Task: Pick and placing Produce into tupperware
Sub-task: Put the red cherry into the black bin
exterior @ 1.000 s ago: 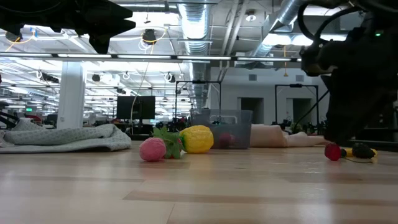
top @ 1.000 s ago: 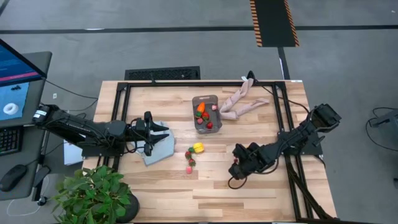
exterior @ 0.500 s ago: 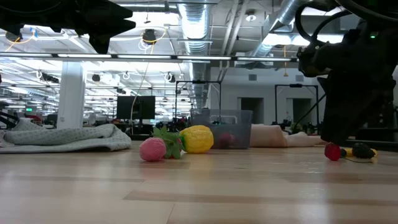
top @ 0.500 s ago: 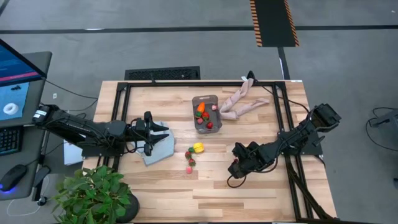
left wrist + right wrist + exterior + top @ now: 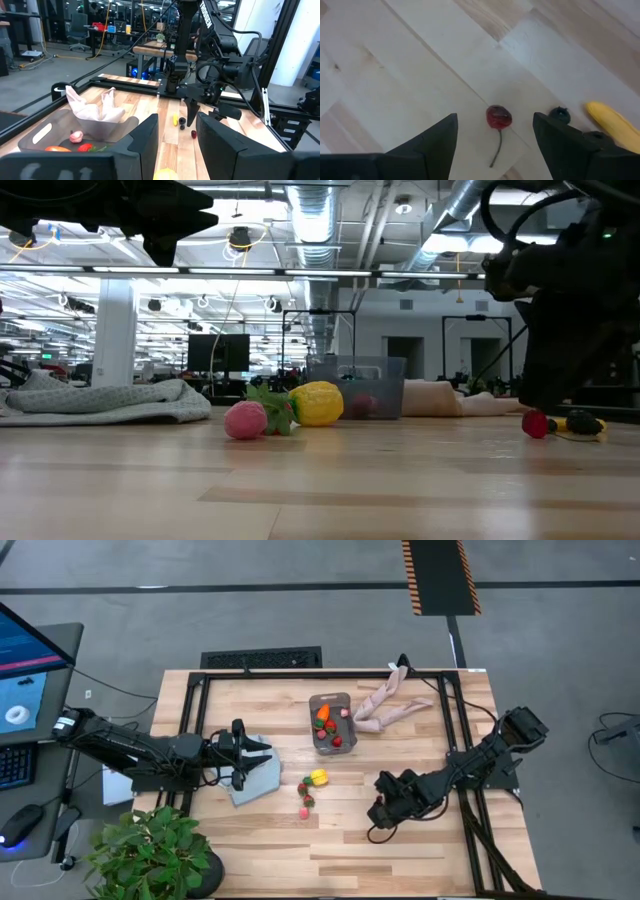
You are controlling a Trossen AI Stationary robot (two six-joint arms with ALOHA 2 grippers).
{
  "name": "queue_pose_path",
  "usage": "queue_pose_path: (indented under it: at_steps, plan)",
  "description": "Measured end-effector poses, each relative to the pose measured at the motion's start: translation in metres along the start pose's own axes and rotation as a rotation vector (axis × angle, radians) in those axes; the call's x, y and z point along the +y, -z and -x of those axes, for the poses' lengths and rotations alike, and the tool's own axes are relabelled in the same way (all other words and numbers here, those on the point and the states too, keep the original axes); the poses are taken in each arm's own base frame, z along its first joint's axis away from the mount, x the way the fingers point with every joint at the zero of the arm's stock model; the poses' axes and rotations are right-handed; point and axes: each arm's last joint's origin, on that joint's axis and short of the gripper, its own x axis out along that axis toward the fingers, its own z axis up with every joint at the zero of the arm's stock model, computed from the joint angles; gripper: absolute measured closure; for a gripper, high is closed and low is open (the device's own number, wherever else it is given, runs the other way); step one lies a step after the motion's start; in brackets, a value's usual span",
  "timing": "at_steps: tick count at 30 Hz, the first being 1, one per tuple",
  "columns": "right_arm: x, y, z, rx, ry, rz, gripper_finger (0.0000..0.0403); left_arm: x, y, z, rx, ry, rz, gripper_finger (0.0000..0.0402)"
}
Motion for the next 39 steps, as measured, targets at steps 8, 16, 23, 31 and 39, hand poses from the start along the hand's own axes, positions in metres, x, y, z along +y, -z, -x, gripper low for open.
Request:
queue_pose_path:
  at_steps: [8, 16, 23, 31, 39]
  plan:
    - [0.003, 0.003, 0.001, -0.01, -0.019, -0.03, 0.0122, 0.0, 0.0, 0.0, 0.0, 0.0, 0.0, 0.028]
    - [0.001, 0.005, 0.002, -0.01, 0.001, -0.03, 0.0122, 0.0, 0.0, 0.0, 0.0, 0.0, 0.001, 0.028]
    - [0.001, 0.006, -0.014, 0.013, 0.05, -0.043, 0.0122, 0.0, 0.0, 0.0, 0.0, 0.0, 0.007, 0.028]
    - [0.008, 0.006, -0.021, 0.049, 0.075, 0.017, 0.0122, 0.0, -0.001, 0.0, -0.008, 0.0, 0.009, 0.028]
    - [0.008, 0.002, -0.022, 0.052, 0.075, 0.006, 0.0143, 0.0, -0.001, 0.0, -0.007, -0.001, 0.008, 0.028]
